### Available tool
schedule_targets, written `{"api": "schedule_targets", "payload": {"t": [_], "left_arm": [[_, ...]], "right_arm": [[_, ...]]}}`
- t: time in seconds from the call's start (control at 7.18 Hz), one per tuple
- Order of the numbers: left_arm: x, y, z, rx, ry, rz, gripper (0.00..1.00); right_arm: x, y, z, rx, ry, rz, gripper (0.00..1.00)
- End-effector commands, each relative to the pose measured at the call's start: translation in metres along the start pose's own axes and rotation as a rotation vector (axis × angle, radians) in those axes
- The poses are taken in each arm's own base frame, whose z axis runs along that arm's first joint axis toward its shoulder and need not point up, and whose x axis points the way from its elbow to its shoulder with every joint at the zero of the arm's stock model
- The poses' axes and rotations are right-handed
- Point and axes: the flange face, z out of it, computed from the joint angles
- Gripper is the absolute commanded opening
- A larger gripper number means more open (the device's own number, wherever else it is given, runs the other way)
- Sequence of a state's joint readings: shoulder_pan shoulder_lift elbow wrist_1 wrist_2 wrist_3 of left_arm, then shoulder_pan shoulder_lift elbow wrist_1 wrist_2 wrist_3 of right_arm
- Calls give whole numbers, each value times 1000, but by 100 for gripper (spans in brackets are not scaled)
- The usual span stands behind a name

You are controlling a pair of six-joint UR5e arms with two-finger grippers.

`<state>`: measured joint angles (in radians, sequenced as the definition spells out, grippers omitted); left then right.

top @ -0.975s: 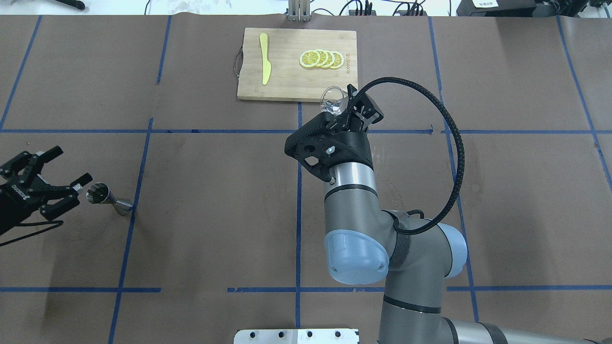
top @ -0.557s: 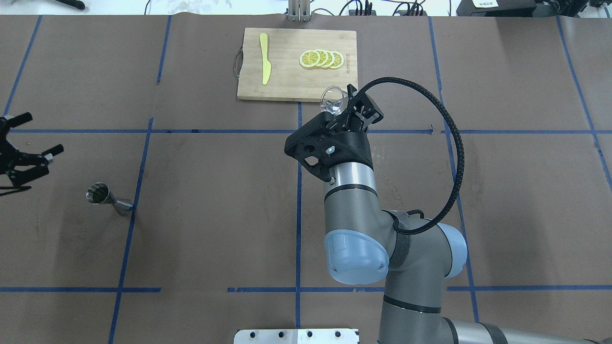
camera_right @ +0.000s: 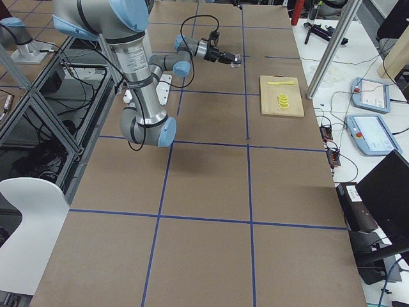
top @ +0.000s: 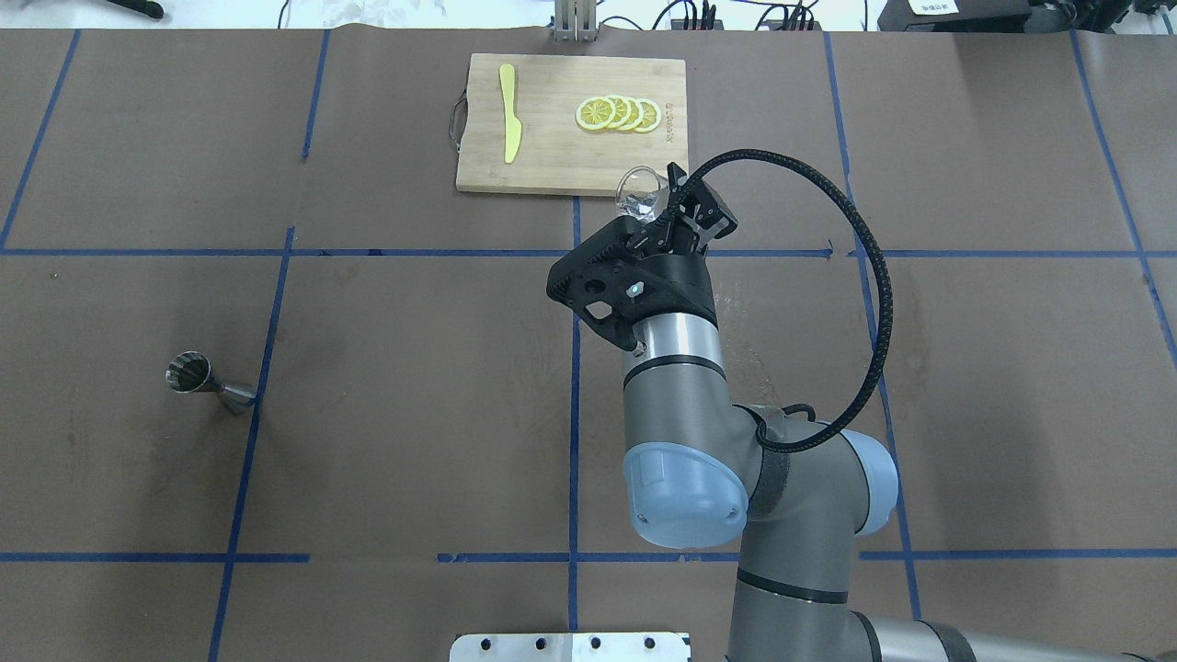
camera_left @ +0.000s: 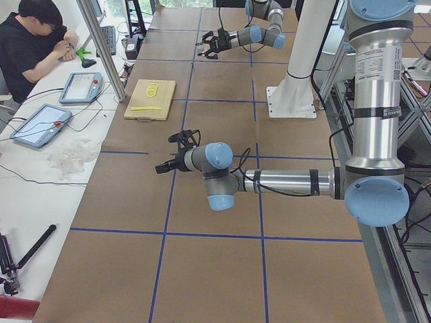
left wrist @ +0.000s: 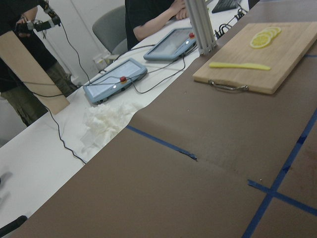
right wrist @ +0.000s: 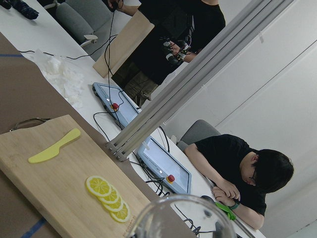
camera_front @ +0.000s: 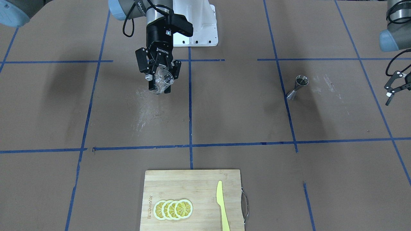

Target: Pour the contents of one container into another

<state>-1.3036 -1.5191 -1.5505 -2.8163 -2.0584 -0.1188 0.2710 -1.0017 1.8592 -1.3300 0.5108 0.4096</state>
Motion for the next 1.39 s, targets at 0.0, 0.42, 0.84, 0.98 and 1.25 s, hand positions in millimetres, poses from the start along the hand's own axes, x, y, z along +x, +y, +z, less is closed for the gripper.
{"api": "schedule_targets", "payload": {"t": [0.0, 0.42, 0.84, 0.98, 1.25], "left_arm": [[-26, 20, -10, -79, -54, -82, 100], [-67, 34, 1, -276, -118, -236, 100], [-70, 76, 16, -612, -52, -474, 100], [-74, 84, 7, -696, 5, -599, 100], [-92, 100, -20, -760, 93, -844, 100]], "right_arm": [[0, 1, 0, -1, 1, -1, 0], [1, 1, -1, 0, -1, 0, 0], [2, 1, -1, 1, -1, 1, 0], [2, 1, -1, 1, -2, 3, 0], [2, 1, -1, 1, -1, 3, 0]]}}
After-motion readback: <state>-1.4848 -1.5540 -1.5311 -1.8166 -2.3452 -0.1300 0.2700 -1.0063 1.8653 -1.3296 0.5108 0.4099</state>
